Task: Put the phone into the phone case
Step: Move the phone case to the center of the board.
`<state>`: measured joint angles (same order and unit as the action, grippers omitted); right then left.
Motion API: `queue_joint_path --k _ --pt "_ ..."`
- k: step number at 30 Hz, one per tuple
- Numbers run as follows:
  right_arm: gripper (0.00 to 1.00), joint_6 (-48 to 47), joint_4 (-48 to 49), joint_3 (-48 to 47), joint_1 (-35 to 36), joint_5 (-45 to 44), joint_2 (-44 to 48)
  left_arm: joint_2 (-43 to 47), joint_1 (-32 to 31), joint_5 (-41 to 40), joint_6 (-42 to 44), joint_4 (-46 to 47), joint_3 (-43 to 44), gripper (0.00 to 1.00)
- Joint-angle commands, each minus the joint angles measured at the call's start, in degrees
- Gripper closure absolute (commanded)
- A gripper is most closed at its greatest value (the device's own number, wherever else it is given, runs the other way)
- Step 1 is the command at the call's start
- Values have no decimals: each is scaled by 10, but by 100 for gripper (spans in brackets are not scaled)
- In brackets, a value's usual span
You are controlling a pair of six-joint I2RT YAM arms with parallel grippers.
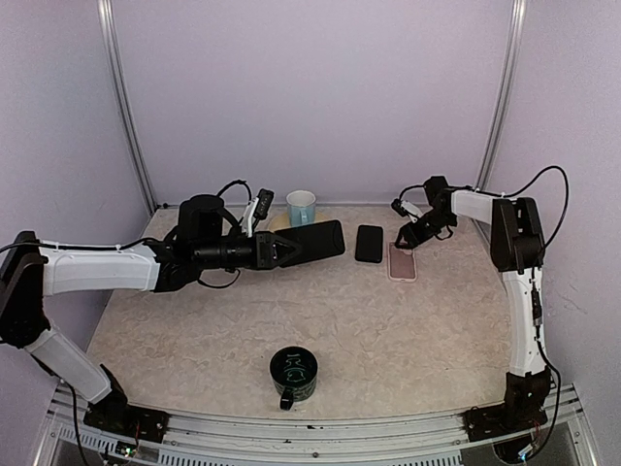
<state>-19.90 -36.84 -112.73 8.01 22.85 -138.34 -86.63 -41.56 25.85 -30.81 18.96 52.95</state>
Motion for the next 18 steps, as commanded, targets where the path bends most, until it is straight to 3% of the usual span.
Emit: queue_joint_path --k 1,7,18 --pt "56 -4 -13 -12 -3 13 -17 -2 -3 15 -4 52 -1 100" --pt "73 -8 -21 3 -2 34 -11 -6 2 22 -8 61 -3 100" --pt "89 5 10 133 6 33 66 -19 9 41 -11 65 5 100"
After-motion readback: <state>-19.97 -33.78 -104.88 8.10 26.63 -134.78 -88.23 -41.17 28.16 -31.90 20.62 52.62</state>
